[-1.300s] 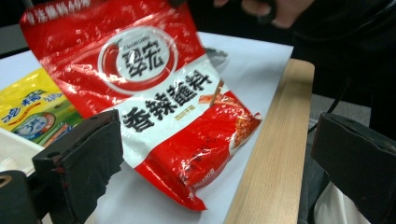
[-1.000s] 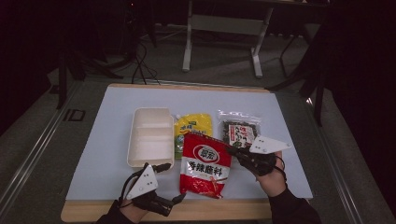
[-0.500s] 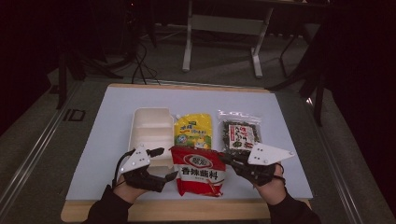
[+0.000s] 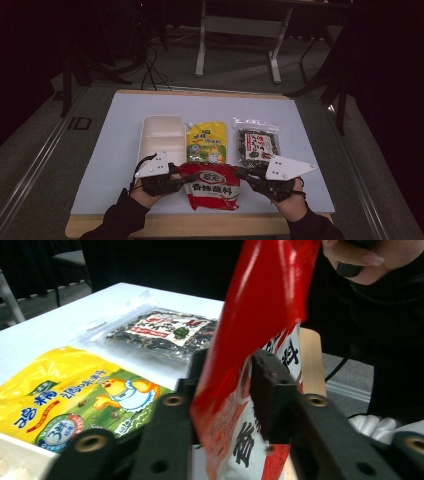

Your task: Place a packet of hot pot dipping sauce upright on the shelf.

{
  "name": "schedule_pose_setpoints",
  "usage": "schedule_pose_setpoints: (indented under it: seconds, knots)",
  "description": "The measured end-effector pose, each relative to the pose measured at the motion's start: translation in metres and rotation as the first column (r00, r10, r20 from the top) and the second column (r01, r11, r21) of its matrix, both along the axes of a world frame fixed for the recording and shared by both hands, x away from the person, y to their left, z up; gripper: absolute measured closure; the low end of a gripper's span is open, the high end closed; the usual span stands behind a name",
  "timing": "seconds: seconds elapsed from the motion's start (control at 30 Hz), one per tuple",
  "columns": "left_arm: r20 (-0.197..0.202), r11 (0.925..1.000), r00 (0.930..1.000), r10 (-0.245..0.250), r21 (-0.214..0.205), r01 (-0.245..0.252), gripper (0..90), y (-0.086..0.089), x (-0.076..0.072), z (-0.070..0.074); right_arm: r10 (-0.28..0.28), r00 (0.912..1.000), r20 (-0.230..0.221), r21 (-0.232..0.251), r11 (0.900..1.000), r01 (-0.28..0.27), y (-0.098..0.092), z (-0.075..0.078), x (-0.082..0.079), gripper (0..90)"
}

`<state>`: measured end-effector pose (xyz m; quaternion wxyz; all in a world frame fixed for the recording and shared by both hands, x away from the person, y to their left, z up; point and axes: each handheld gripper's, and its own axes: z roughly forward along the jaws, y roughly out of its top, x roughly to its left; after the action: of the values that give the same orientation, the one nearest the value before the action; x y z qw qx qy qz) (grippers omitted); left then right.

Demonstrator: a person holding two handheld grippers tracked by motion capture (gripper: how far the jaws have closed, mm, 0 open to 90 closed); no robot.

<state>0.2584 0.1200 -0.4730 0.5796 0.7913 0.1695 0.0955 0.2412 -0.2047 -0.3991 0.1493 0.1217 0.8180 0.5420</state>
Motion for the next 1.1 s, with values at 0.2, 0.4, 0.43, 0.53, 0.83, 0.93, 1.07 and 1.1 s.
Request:
schedule_pose_setpoints:
  seconds: [0.2, 0.4, 0.43, 0.53, 0.83, 0.93, 1.07, 1.1]
  knots:
    - [0.003, 0.9993, 0.9993, -0.037, -0.005, 0.037, 90.0, -0.003, -0.001, 0.002, -0.006, 0.9999, -0.008, 0.008, 0.9999, 0.006, -0.006, -0.001, -0.001, 90.0]
    - [-0.002, 0.9968, 0.9972, -0.074, -0.029, 0.074, 90.0, -0.005, -0.002, 0.001, 0.0, 0.9988, -0.05, -0.039, 0.9992, -0.002, -0.008, -0.012, 0.005, 76.7]
    - [-0.007, 0.9962, 0.9966, -0.082, -0.032, 0.081, 90.0, -0.006, -0.002, 0.001, 0.001, 0.9985, -0.055, -0.054, 0.9985, -0.004, -0.007, -0.014, 0.006, 74.7]
    - [-0.002, 0.9961, 0.9966, -0.083, -0.031, 0.083, 90.0, -0.008, -0.003, 0.002, 0.021, 0.9967, -0.078, -0.068, 0.9974, -0.026, -0.004, -0.02, 0.008, 73.9]
    - [-0.019, 0.9966, 0.9978, -0.063, -0.054, 0.062, 74.4, -0.012, -0.003, 0.002, 0.095, 0.9909, -0.096, -0.064, 0.9928, -0.101, -0.002, -0.015, 0.004, 89.1]
    - [-0.023, 0.9984, 0.9995, -0.02, -0.052, 0.019, 60.8, -0.012, -0.006, -0.001, 0.093, 0.9917, -0.09, -0.061, 0.9933, -0.098, -0.004, -0.01, 0.004, 89.2]
    - [-0.012, 0.998, 0.9998, 0.017, -0.06, -0.018, 43.1, -0.011, -0.013, -0.002, 0.08, 0.9939, -0.077, -0.032, 0.9961, -0.082, -0.011, -0.002, 0.006, 89.2]
    - [-0.007, 0.9978, 0.9995, 0.031, -0.058, -0.032, 38.8, -0.012, -0.016, -0.002, 0.072, 0.9947, -0.073, -0.026, 0.9969, -0.074, -0.013, 0.001, 0.007, 89.2]
